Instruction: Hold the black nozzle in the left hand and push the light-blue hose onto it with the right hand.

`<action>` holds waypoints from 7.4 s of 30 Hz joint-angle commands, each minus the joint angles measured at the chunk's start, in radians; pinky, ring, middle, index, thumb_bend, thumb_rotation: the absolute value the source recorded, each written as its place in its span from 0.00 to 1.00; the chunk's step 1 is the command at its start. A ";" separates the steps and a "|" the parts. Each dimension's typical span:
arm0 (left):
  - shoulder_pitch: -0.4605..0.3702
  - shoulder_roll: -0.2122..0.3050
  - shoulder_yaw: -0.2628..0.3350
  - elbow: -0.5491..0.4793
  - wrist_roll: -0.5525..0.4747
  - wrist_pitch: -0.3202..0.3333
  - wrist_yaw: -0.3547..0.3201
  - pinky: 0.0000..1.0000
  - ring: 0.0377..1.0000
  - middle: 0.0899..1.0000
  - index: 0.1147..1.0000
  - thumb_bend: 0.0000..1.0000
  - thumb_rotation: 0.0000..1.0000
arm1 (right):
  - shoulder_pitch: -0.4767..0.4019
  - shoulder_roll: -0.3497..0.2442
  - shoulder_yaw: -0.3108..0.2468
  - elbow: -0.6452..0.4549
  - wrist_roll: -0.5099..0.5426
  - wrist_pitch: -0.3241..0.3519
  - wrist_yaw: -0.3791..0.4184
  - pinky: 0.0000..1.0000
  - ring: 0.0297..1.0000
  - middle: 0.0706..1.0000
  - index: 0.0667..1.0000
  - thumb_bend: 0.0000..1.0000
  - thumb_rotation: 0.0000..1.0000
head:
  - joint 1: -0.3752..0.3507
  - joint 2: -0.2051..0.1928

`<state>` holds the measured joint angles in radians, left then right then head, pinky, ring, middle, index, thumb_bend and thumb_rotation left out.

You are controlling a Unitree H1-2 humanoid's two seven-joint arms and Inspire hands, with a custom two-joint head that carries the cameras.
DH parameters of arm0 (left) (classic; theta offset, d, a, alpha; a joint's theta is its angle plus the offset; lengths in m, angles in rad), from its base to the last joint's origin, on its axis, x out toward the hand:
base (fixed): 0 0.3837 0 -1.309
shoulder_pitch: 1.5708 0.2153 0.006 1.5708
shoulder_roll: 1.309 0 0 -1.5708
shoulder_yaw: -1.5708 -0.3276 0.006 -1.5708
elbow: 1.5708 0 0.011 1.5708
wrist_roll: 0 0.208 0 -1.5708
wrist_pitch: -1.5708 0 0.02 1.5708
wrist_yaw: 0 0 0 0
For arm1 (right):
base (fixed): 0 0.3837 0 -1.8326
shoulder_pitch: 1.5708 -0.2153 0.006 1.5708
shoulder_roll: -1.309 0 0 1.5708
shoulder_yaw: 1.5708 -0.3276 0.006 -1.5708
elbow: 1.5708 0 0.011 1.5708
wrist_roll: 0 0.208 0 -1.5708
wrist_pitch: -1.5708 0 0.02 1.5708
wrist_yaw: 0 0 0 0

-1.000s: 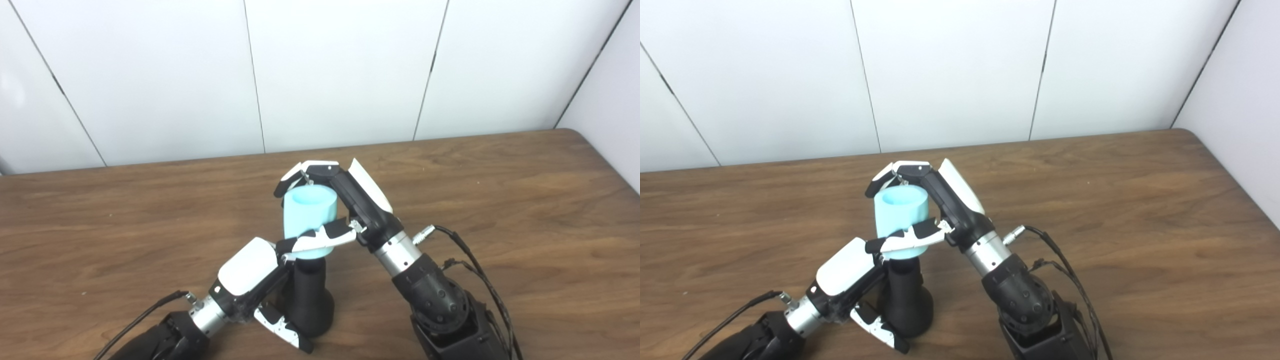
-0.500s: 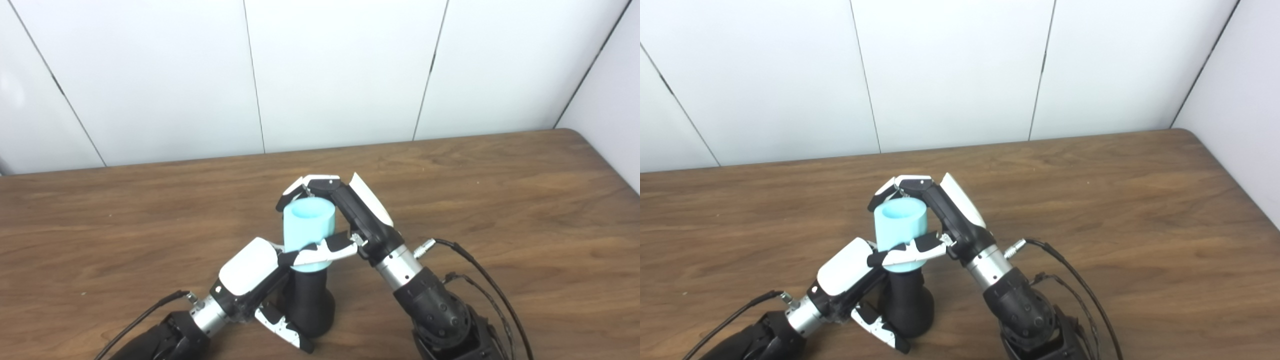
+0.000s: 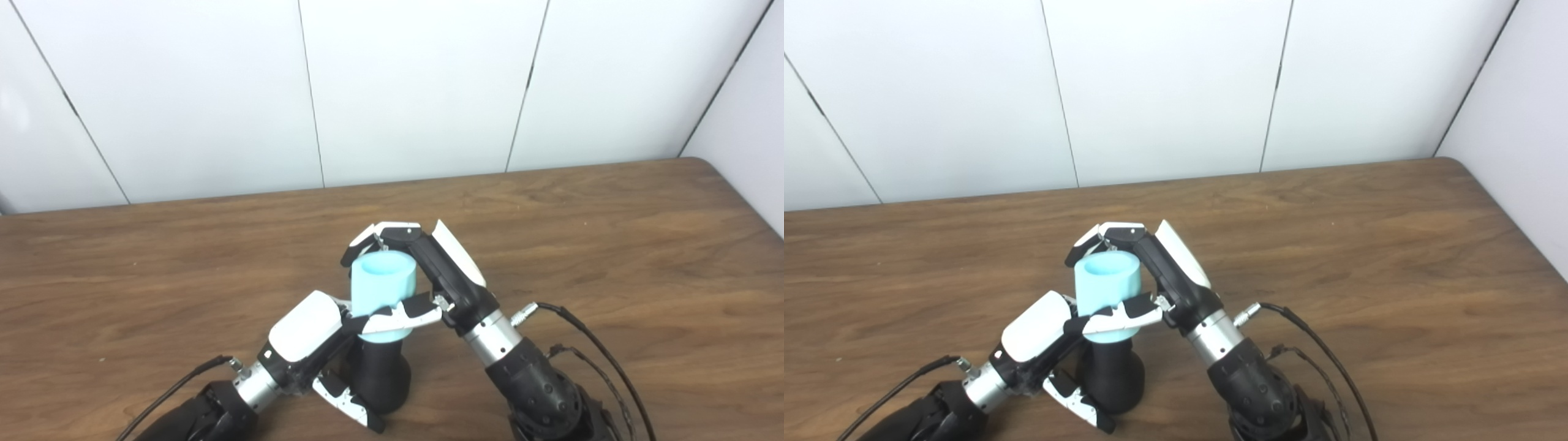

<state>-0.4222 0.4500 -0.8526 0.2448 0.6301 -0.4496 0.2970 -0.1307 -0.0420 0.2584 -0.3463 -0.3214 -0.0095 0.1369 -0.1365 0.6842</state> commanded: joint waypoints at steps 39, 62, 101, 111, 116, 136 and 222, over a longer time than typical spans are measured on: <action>0.189 -0.072 -0.124 0.131 -0.010 -0.020 -0.042 0.41 0.50 0.45 0.40 0.52 0.00 | 0.004 -0.067 0.131 0.212 -0.283 -0.460 -0.474 0.35 0.40 0.47 0.46 0.52 0.00 | 0.005 0.007; 0.189 -0.070 -0.129 0.135 -0.007 -0.020 -0.038 0.42 0.51 0.45 0.40 0.52 0.00 | 0.041 -0.036 0.077 0.153 -0.151 -0.374 -0.297 0.37 0.45 0.51 0.46 0.50 0.13 | 0.007 0.007; 0.181 -0.071 -0.132 0.145 -0.010 -0.020 -0.043 0.42 0.49 0.45 0.40 0.52 0.00 | 0.054 -0.070 0.061 -0.016 0.084 -0.129 -0.023 0.40 0.50 0.52 0.45 0.51 0.12 | 0.007 0.003; 0.176 -0.071 -0.146 0.152 -0.021 -0.020 -0.021 0.42 0.48 0.45 0.40 0.52 0.00 | 0.047 -0.101 0.122 0.157 -0.224 -0.460 -0.336 0.39 0.51 0.53 0.45 0.51 0.12 | 0.007 -0.002; 0.177 -0.073 -0.141 0.151 -0.019 -0.020 -0.034 0.42 0.49 0.45 0.40 0.52 0.00 | 0.022 -0.148 0.215 0.230 -0.329 -0.460 -0.555 0.40 0.55 0.56 0.45 0.50 0.12 | 0.007 -0.003; 0.166 -0.075 -0.157 0.168 -0.027 -0.020 -0.018 0.41 0.49 0.45 0.40 0.52 0.00 | 0.028 -0.178 0.241 0.177 -0.117 -0.427 -0.452 0.82 0.93 0.96 0.96 0.98 0.46 | 0.005 -0.011; 0.115 -0.104 -0.200 0.234 -0.030 -0.020 0.013 0.42 0.49 0.45 0.40 0.52 0.00 | 0.168 -0.265 -0.070 -0.375 -0.618 -0.364 0.240 0.94 0.91 0.94 0.88 0.95 0.92 | 0.007 -0.017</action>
<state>-0.4947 0.4145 -0.9376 0.3317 0.6001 -0.4544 0.3353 0.0506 -0.3118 0.1872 -0.7018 -0.9338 -0.3662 0.3708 -0.1289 0.6673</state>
